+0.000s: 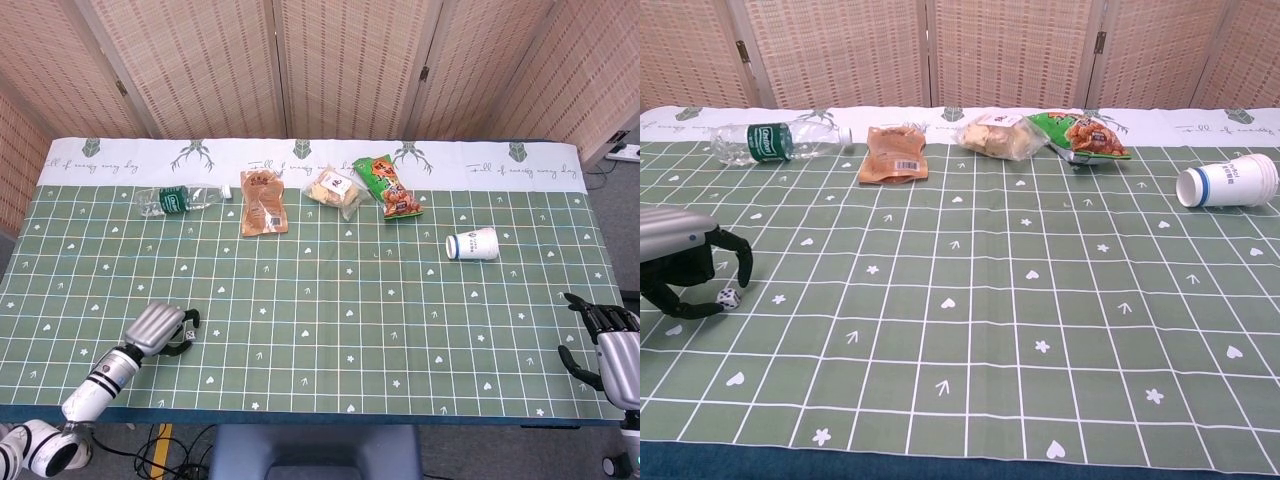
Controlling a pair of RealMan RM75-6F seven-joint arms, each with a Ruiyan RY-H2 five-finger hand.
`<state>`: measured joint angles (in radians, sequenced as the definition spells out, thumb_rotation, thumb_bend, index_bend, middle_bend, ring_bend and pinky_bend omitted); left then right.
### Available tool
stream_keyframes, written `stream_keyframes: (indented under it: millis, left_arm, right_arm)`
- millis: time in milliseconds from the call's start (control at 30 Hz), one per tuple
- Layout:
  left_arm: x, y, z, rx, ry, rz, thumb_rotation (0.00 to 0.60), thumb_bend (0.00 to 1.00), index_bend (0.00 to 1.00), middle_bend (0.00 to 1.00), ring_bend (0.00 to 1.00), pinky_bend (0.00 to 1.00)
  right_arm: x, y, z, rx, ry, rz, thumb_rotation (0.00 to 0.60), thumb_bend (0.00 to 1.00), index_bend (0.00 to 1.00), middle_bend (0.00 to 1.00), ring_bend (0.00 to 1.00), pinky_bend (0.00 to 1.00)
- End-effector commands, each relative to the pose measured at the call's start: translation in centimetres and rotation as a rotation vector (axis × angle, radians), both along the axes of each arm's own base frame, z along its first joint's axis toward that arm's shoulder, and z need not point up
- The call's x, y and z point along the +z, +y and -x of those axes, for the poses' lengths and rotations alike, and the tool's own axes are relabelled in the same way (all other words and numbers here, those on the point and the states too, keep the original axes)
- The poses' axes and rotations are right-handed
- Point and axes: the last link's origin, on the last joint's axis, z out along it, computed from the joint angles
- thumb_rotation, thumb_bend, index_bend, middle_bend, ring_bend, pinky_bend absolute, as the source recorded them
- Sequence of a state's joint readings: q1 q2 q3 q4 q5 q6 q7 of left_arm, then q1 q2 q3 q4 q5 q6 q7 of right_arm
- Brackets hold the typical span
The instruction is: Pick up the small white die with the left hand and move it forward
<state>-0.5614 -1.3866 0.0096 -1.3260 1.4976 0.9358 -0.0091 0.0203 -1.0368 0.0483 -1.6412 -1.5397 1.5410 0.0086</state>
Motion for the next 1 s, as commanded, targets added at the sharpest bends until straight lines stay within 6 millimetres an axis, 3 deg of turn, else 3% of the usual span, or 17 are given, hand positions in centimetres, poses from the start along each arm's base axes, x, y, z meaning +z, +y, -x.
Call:
stream_keyframes:
  millis: [33,400,767,1000]
  left_arm:
    - [-0.1,0.1,-0.1,0.003,-0.005,-0.002,0.6,0.34,0.48,1.0,0.89,0.95]
    - [-0.4,0.5,0.2,0.025,-0.005,-0.002,0.6,0.34,0.53,1.0,0.89,0.95]
    - [-0.4,0.6,0.2,0.037,-0.025,-0.008,0.6,0.47,0.59,1.0,0.89,0.96]
    - [0.5,1.0,-1.1,0.006,-0.092,-0.041,0.6,0.47,0.59,1.0,0.89,0.96]
  right_arm:
    - [0.0,0.0,0.0,-0.002,0.001,0.001,0.6,0.26,0.18,0.3,0.29,0.25]
    - [0.0,0.1,0.0,-0.006,0.001,0.0,0.6,0.26,0.18,0.3,0.29,0.25]
    - [0.0,0.2,0.0,-0.008,0.0,0.003,0.6,0.26,0.18,0.3,0.29,0.25]
    - [0.0,0.1,0.1,-0.005,-0.003,0.003,0.6,0.26,0.18,0.3,0.29,0.25]
